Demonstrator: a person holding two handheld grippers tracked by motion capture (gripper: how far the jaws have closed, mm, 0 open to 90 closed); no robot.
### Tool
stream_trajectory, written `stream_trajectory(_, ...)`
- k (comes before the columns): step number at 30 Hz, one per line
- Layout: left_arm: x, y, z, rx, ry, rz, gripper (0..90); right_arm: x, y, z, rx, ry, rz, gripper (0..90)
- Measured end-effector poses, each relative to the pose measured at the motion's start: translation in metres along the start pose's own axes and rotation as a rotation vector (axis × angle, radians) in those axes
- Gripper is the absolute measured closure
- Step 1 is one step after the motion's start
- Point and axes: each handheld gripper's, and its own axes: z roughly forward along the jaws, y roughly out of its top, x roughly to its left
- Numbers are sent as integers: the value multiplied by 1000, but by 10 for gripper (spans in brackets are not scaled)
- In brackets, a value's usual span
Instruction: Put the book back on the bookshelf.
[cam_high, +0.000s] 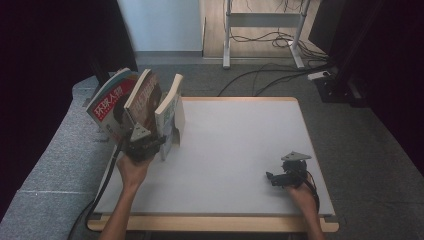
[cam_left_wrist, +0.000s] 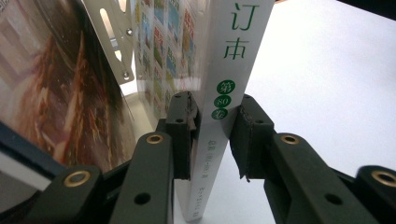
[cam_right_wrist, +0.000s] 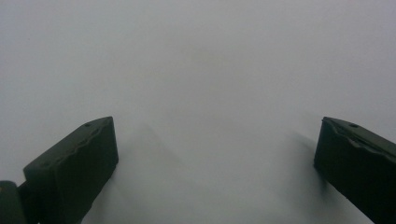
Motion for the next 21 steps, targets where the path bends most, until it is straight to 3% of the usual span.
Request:
stream_trajectory(5, 1, 4, 7, 2, 6, -5, 699, 0, 0, 0, 0, 0, 0, 0)
stream_trajectory(21, -4, 6, 14, -6, -32, -17, 633, 0, 0, 0, 0, 0, 0, 0)
